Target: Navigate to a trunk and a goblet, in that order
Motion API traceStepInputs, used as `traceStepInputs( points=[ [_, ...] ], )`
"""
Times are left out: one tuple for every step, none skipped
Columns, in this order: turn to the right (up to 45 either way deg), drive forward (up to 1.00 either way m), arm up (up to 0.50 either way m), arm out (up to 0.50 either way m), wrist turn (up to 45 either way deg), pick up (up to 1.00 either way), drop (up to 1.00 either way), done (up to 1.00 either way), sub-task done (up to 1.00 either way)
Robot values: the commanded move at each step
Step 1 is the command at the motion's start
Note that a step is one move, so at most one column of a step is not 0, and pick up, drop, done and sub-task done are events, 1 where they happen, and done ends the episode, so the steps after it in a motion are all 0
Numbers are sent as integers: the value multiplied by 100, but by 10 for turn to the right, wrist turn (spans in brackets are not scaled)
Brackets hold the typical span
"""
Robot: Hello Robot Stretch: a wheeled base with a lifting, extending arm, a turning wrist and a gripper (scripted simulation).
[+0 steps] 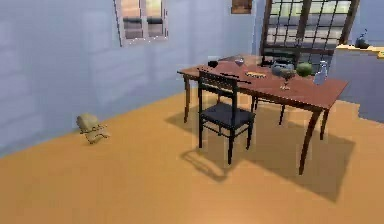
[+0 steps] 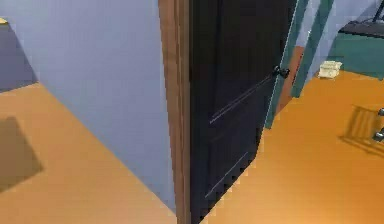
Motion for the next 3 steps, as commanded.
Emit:
traceStepInputs(
  points=[
    [390,0,0,0,0,0,0,0,0],
    [0,100,0,0,0,0,0,0,0],
    [60,0,0,0,0,0,0,0,0]
  ],
)
